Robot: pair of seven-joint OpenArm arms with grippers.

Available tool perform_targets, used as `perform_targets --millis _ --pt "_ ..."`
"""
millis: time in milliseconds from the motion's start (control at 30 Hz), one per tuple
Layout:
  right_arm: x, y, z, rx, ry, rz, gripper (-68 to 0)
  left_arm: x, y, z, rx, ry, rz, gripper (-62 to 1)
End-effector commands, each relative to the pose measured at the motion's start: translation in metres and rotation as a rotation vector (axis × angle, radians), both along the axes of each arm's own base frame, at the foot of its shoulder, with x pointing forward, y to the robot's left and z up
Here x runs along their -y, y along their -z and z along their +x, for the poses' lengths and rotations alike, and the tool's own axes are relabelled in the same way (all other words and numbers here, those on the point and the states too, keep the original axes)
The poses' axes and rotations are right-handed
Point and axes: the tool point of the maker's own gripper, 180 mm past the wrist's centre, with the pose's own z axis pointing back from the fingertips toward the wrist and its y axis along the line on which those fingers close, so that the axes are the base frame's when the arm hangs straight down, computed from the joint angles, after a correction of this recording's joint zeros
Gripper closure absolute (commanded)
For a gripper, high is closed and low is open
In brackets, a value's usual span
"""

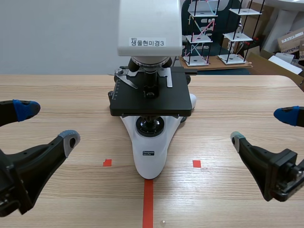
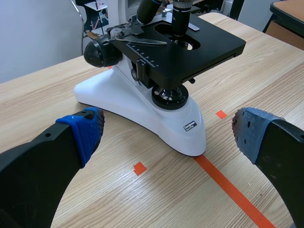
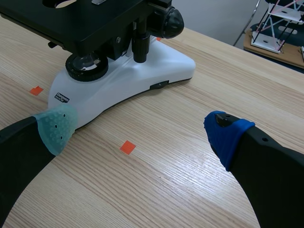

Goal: Point at the objective lens

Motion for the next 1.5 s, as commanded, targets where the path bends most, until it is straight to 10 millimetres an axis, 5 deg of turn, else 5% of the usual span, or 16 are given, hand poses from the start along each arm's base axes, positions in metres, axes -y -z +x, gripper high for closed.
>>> perform_targets --millis 0,67,267,333,633,1167,1467 --pt "-0.002 -0.011 0.003 0.036 -0.009 0.005 -58.2 0.003 -0.006 0.0 0.014 0.006 -0.023 -56.5" --pt "-0.002 -0.011 0.003 0.036 -0.009 0.005 -58.2 0.003 -0.006 0.0 0.015 0.006 -0.024 -50.5" --pt "-0.002 -0.011 0.003 0.035 -0.009 0.005 -58.2 0.003 -0.007 0.0 0.019 0.005 -0.027 -10.3" --pt "-0.002 -0.011 0.003 0.036 -0.009 0.005 -58.2 0.003 -0.009 0.0 0.029 0.004 -0.035 -3.6" --pt "-0.002 -0.012 0.003 0.039 -0.01 0.007 -58.2 0.011 -0.027 0.008 0.106 0.039 -0.081 -3.6" --pt "-0.002 -0.012 0.003 0.039 -0.01 0.007 -58.2 0.033 -0.008 0.066 0.093 0.088 -0.032 -2.9" --pt "-0.002 -0.012 0.003 0.042 -0.01 0.009 -58.2 0.048 -0.004 0.08 0.072 0.131 -0.036 -2.9"
